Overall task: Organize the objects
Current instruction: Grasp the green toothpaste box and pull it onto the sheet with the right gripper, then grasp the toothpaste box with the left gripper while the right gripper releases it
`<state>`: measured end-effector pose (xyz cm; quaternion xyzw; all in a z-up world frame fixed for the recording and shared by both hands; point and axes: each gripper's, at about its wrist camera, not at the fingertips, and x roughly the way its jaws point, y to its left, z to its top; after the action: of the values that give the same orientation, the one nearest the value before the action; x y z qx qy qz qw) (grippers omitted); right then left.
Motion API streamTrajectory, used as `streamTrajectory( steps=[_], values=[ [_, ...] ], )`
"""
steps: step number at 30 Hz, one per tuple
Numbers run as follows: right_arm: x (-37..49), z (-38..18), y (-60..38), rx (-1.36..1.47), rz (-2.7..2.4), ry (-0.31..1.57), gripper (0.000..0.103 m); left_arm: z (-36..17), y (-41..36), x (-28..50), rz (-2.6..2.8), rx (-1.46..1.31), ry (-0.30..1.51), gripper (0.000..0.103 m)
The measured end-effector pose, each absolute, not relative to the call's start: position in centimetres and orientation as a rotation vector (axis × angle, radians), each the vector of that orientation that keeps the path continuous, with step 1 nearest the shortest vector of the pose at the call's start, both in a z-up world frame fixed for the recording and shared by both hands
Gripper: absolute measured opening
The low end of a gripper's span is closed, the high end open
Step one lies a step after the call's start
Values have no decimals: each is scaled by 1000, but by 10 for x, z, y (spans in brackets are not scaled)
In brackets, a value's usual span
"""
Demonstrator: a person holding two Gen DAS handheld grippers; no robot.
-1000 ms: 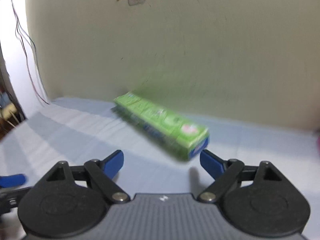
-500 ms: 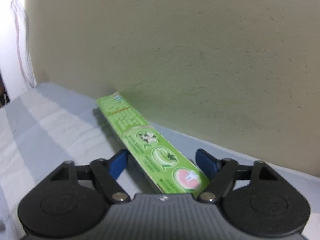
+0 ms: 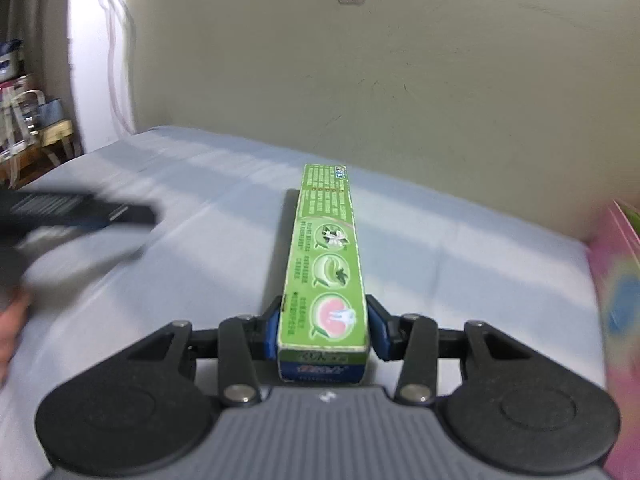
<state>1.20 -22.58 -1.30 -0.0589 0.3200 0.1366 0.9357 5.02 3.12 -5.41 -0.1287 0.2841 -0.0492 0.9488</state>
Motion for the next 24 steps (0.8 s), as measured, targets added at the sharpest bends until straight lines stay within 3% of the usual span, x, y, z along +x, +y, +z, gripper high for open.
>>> streamTrajectory(
  steps=[6,8,9,10,14,21,24],
  values=[
    [-81,-18,-250,-146,492,649,42,-54,28,49,-153,-256,580,99],
    [-114,-16,-269,-171,449,651,56,-53,24,50,-203,-250,585,99],
    [-127,-15,-281,-172,377,641,74,-52,21,49,-225,-241,591,99],
    [-135,-17,-292,-158,297,637,80,-52,16,48,-243,-226,598,99],
    [-164,-16,-325,8,228,623,79,-50,1,33,-347,-283,634,99],
    [-146,-24,-303,7,333,623,78,-46,-25,7,-550,-366,651,100],
    [-127,-29,-285,12,373,640,71,-55,-41,6,-531,-317,660,99]
  ],
)
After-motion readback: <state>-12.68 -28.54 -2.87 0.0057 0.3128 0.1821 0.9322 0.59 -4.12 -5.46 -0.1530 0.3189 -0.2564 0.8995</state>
